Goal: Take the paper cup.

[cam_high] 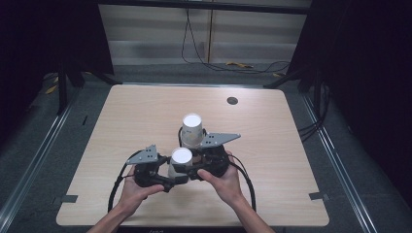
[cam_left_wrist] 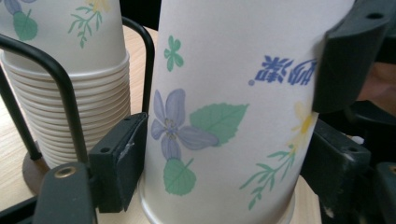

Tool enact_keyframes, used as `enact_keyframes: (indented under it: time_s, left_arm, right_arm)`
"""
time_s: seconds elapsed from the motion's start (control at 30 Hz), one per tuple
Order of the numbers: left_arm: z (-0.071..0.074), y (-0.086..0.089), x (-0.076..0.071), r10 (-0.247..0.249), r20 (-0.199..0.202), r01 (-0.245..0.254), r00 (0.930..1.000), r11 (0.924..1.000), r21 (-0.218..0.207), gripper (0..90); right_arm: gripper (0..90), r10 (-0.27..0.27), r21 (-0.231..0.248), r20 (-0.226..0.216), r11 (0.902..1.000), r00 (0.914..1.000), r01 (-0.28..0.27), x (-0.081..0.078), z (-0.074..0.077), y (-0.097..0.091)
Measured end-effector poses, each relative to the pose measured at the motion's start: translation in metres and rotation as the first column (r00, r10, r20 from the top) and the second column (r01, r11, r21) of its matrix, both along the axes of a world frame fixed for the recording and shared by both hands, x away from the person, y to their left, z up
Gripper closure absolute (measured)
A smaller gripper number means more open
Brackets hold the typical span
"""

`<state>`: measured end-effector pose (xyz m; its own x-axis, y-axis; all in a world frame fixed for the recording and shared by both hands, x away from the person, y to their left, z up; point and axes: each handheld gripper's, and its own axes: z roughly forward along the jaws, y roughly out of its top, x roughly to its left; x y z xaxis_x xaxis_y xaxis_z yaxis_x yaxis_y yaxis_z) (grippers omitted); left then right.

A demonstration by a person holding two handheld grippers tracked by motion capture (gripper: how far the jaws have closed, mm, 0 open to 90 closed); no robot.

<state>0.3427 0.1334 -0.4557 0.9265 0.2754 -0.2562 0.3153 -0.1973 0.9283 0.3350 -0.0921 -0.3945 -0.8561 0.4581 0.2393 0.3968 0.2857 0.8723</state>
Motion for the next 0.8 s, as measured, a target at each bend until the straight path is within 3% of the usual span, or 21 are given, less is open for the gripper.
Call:
enact_keyframes:
  time_s: [0.37,0.6,0.8]
  left_arm:
    - [0.0006,0.0015,-0.0010,-0.009,0.018,0.009,0.9998,0.9998,0.020,28.5]
    - [-0.0004,0.0028,0.0006,-0.006,0.001,0.006,1.0000,0.9992,0.039,28.4]
    - [0.0002,0.0060,0.0023,0.005,-0.016,-0.004,0.9999,0.9988,0.049,28.4]
  right_arm:
    - [32.7,0.010,-0.001,0.000,0.9999,0.9999,-0.010,0.0008,-0.0003,-0.0003]
    - [23.6,-0.004,-0.003,0.003,1.0000,1.0000,0.004,0.0012,0.0000,-0.0003]
    - [21.5,-0.013,0.004,0.001,0.9999,0.9999,0.013,0.0017,0.0017,-0.0047]
